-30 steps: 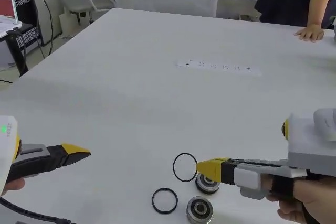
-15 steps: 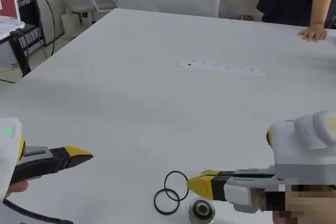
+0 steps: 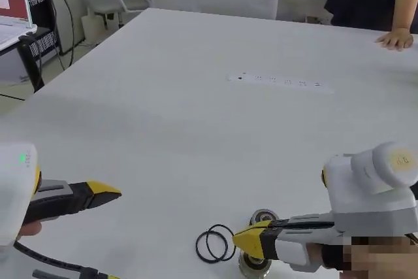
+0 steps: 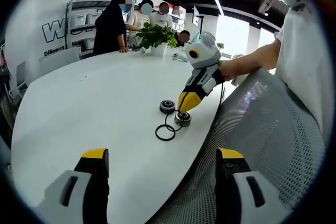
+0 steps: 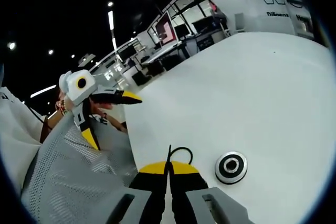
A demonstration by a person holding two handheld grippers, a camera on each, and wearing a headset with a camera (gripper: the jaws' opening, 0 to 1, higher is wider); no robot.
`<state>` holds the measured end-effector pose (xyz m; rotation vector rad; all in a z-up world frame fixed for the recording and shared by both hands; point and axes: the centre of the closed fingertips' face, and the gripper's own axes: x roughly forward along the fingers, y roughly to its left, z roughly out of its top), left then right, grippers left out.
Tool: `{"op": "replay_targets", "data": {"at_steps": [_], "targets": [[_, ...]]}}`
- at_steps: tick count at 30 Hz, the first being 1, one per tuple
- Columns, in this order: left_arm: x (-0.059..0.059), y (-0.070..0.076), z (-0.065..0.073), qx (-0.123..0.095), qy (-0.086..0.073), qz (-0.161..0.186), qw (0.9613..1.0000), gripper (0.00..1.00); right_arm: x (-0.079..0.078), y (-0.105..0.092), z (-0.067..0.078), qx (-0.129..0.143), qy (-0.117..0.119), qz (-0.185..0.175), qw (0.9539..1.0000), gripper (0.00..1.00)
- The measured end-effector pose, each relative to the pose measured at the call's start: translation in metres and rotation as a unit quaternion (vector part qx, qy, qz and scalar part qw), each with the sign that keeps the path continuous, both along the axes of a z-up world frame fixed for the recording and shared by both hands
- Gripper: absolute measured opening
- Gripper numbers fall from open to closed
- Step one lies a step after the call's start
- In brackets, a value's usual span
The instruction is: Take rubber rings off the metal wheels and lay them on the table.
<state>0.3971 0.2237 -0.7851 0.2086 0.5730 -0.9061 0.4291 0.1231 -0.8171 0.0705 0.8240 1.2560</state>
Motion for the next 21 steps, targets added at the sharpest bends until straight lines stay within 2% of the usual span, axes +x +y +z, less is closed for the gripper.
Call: {"op": "replay_targets", "data": {"at_steps": [10,16,21], "targets": [[0.001,0.001,-0.001,0.003,0.001,0.001,1.0000,0.81,0.003,0.008,-0.002,0.009,0.016,-0.016,0.9997,0.00],[0.002,0.002,0.000,0.001,0.001,0.005,1.0000,0.81,0.000,0.015,-0.005,0.008,0.016,-0.009,0.9998,0.00],[0.001,0.003,-0.003,0.009,0.004,0.003,1.0000,0.81,-0.001,0.022,-0.004,0.015,0.018,-0.005,0.9997,0.00]]}}
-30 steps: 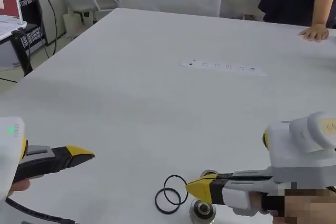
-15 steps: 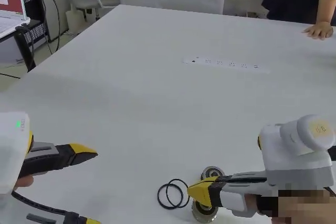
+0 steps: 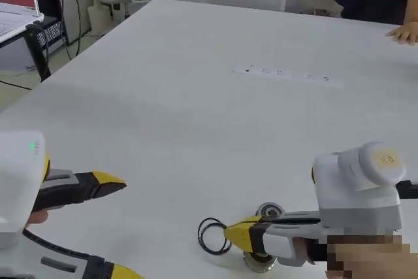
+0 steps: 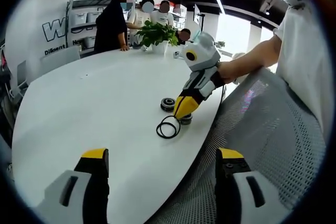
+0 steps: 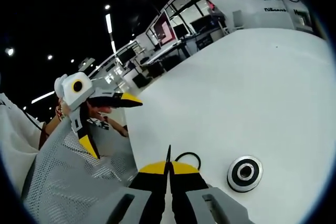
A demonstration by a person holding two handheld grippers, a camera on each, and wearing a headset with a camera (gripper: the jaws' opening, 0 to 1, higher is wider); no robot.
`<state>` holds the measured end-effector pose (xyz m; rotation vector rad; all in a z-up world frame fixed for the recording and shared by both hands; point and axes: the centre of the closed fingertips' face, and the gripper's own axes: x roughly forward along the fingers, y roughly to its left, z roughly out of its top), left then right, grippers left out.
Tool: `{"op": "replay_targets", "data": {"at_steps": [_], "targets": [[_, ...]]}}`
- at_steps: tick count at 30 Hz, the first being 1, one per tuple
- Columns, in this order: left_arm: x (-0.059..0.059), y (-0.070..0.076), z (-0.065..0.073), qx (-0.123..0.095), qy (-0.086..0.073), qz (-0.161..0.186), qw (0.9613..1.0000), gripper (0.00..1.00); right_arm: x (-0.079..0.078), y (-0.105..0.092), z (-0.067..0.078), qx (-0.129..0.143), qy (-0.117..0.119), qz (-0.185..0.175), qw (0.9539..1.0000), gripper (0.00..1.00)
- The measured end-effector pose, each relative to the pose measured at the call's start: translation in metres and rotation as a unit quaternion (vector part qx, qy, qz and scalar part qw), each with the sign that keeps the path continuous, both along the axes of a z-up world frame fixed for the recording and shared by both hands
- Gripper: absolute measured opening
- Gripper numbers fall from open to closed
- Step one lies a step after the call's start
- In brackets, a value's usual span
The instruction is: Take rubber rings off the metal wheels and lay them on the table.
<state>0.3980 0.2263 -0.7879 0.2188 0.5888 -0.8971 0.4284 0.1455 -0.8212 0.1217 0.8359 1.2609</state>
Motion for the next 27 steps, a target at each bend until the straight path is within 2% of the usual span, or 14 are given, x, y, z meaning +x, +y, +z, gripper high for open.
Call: {"op": "replay_targets", "data": {"at_steps": [8,27], "targets": [[0.0008,0.0001,0.0008,-0.002,-0.002,0.003,1.0000,0.81,-0.0026,0.0029,-0.0020,-0.005,-0.007,0.008,0.9999,0.00],[-0.0006,-0.0009,0.0002,-0.001,-0.001,0.002,1.0000,0.81,0.0058,-0.0037,-0.0036,-0.008,-0.009,-0.010,0.9999,0.00]]}}
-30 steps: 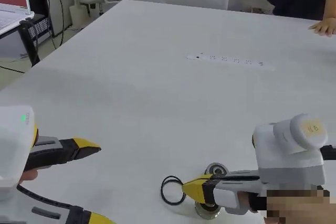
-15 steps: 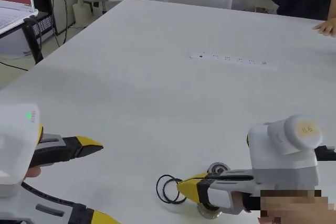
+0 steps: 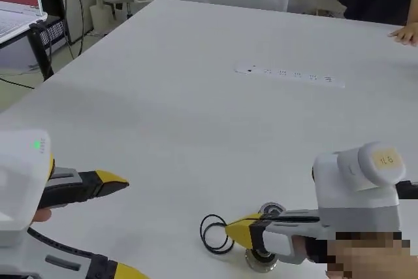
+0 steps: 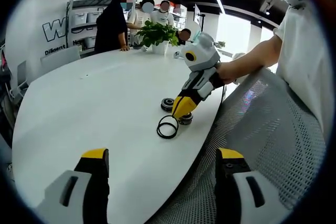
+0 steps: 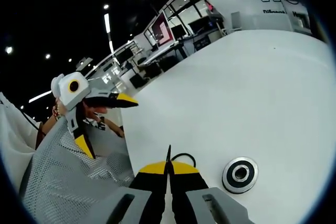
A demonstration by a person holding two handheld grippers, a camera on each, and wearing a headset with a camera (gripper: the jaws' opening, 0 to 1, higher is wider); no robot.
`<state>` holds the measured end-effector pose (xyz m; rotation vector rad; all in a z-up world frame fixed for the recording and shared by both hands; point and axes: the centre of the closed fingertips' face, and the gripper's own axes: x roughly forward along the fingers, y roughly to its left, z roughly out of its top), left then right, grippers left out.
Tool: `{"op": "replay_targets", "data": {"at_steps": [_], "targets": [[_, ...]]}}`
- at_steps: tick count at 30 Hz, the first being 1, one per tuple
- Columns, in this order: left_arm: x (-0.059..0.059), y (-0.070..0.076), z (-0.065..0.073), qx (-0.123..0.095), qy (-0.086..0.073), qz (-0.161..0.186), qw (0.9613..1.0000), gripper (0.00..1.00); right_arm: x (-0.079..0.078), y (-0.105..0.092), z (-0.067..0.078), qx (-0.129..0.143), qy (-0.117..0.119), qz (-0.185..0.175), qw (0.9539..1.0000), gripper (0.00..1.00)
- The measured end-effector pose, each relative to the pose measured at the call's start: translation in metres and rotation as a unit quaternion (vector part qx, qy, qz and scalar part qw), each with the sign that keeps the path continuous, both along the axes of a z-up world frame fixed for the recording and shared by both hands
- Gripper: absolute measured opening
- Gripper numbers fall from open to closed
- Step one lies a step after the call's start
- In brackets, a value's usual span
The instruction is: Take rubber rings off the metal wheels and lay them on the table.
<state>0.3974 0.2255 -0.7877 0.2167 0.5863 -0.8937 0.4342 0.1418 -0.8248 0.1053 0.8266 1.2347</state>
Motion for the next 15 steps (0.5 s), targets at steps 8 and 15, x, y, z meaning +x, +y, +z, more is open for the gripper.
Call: {"op": "replay_targets", "data": {"at_steps": [8,15], "targets": [[-0.0001,-0.0001,0.0000,-0.001,0.001,0.001,1.0000,0.81,0.0010,-0.0014,-0.0012,-0.002,0.001,-0.003,1.0000,0.00],[-0.0006,-0.0002,-0.0007,0.000,0.002,0.000,1.0000,0.81,0.0009,-0.0001,0.0018,0.005,0.002,-0.003,1.0000,0.00]]}}
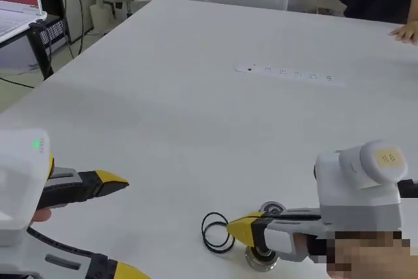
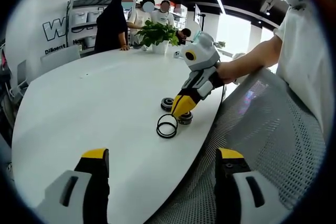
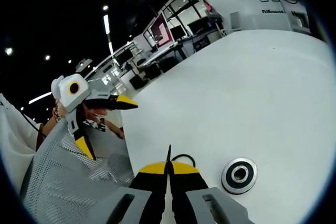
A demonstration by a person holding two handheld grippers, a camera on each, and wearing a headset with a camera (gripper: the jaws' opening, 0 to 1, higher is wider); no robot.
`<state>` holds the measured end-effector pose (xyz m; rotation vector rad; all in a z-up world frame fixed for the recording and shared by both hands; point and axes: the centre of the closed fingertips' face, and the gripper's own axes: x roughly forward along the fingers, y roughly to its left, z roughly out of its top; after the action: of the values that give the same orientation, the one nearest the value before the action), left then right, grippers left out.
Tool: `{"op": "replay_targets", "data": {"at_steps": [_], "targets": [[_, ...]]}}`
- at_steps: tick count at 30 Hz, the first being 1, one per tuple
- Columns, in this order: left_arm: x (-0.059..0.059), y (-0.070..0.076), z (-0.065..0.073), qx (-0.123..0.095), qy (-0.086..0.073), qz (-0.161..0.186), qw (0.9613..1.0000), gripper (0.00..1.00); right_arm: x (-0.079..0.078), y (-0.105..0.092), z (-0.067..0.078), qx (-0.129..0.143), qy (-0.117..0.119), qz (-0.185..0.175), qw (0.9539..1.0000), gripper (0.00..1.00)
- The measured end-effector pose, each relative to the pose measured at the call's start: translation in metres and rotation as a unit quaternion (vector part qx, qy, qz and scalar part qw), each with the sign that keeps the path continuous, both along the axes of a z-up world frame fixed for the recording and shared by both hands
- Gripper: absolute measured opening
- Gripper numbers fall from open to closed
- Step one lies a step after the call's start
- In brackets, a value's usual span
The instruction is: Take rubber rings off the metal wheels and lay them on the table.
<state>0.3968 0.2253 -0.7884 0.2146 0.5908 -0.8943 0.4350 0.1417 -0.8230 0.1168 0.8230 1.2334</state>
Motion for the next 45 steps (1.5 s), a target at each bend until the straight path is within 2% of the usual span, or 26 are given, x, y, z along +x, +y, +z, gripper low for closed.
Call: {"op": "replay_targets", "data": {"at_steps": [18,22,38,45], "targets": [[0.000,0.002,-0.002,0.004,0.002,0.001,1.0000,0.81,-0.001,-0.002,-0.008,-0.014,0.000,0.004,0.9999,0.00],[0.000,0.002,-0.002,0.005,0.002,0.001,1.0000,0.81,0.000,-0.003,-0.012,-0.024,-0.008,0.007,0.9996,0.00],[-0.001,0.002,-0.004,0.008,0.006,0.000,1.0000,0.80,0.002,-0.005,-0.014,-0.030,-0.011,0.002,0.9995,0.02],[-0.002,0.002,-0.004,0.008,0.007,0.000,0.9999,0.79,0.003,-0.006,-0.018,-0.052,-0.035,0.013,0.9980,0.06]]}}
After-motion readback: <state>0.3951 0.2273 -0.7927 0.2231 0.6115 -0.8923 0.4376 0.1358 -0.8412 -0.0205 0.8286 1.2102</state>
